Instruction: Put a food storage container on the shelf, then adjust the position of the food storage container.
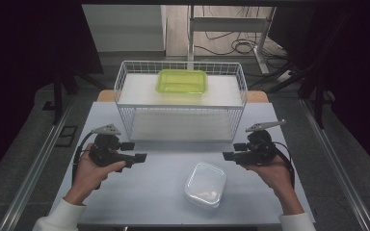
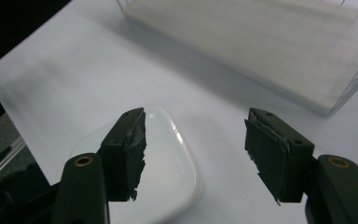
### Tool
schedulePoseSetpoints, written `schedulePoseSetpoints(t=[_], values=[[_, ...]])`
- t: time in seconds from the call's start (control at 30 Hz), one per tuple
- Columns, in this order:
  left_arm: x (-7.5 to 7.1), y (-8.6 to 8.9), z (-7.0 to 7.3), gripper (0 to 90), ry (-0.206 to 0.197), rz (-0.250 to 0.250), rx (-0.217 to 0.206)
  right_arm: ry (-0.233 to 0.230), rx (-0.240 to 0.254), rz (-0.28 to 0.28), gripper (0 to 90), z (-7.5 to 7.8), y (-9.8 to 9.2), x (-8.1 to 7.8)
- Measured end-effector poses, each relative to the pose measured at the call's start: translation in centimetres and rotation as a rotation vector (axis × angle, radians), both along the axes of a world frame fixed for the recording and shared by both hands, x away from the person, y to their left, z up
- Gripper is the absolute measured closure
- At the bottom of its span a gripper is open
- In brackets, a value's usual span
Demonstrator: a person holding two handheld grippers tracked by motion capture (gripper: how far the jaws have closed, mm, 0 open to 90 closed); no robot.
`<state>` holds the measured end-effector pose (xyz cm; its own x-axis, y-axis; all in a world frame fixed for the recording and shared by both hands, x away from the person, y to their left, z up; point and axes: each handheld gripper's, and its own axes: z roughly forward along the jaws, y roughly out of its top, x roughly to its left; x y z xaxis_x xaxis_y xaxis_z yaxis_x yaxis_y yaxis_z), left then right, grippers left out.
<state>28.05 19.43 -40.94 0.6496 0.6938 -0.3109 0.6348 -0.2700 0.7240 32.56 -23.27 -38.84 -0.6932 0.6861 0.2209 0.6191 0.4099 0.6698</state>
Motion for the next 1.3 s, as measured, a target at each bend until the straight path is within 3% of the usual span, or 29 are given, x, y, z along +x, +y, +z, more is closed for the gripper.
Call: schedulePoseSetpoints(t=[0.17, 0.3, 0.57, 0.93, 1.3], values=[[-0.8, 0.1, -1.3, 28.1, 0.021, -0.004, -0.009, 0.030, -0.013, -0.004, 38.4, -1.8, -0.6, -0.9], [-1.2, 0.3, -2.5, 28.1, 0.045, 0.000, 0.014, 0.051, -0.031, -0.014, 38.4, -2.7, -1.2, -1.6], [-1.8, 0.6, -3.0, 27.0, 0.039, 0.020, 0.029, 0.055, -0.047, -0.006, 38.5, -3.3, -0.9, -2.3], [-1.5, 0.0, -4.4, 25.2, 0.071, 0.013, 0.057, 0.057, -0.058, 0.034, 40.3, -4.3, -0.7, -3.6], [-1.3, -0.1, -5.3, 24.5, 0.095, 0.006, 0.066, 0.075, -0.135, 0.083, 61.9, -5.7, -0.9, -6.1]])
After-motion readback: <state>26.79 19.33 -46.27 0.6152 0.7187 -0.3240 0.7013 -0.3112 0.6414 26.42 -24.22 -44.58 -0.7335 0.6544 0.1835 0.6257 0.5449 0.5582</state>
